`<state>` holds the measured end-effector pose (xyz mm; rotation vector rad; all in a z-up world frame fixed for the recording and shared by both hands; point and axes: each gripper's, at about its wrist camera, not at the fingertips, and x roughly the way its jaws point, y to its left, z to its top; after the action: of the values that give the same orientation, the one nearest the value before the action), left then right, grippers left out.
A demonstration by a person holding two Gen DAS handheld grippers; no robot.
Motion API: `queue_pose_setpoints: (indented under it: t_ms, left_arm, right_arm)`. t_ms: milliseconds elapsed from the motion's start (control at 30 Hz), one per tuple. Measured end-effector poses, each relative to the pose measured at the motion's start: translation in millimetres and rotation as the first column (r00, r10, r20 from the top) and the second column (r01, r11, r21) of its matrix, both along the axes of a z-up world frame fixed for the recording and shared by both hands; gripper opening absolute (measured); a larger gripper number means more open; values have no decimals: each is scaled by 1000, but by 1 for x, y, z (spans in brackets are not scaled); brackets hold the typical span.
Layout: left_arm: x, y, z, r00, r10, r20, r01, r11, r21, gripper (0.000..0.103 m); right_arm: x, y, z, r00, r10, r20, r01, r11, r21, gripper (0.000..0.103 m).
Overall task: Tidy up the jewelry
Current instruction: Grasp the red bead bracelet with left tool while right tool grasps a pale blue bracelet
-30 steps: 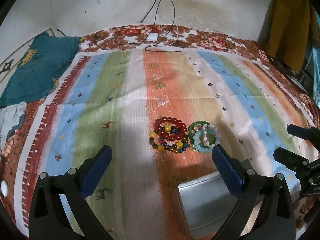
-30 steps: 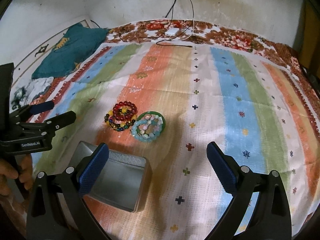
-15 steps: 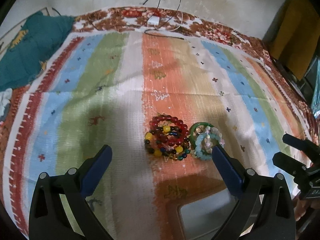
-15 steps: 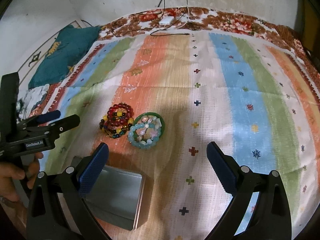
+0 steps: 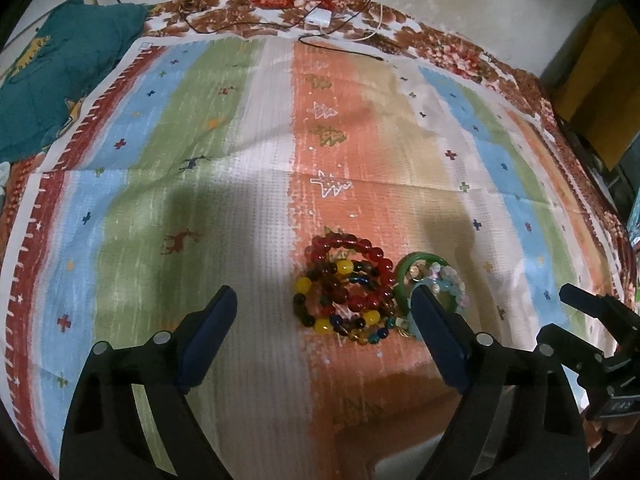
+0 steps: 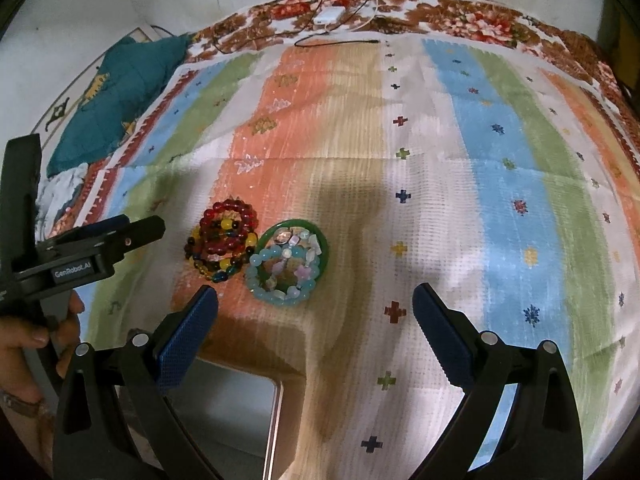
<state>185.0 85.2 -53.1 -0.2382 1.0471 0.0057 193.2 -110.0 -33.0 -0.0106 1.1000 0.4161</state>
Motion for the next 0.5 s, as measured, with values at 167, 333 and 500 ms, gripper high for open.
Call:
queue_pose_setpoints:
  t_ms: [167, 333, 500]
  left_arm:
    - [13, 1, -12, 999, -5, -34, 6, 1000, 12, 79]
    - [25, 0, -20, 998, -14, -60, 15, 1000, 21, 73]
    - [34, 0, -28, 996, -26, -81, 28, 999, 26, 66]
  right_arm:
    - [9, 5, -11, 999, 8, -37, -9, 1000, -16, 84]
    - [21, 5, -26, 996, 1, -93, -1, 1000, 1, 68]
    - [32, 8, -38, 991, -7, -134, 7, 1000, 4, 60]
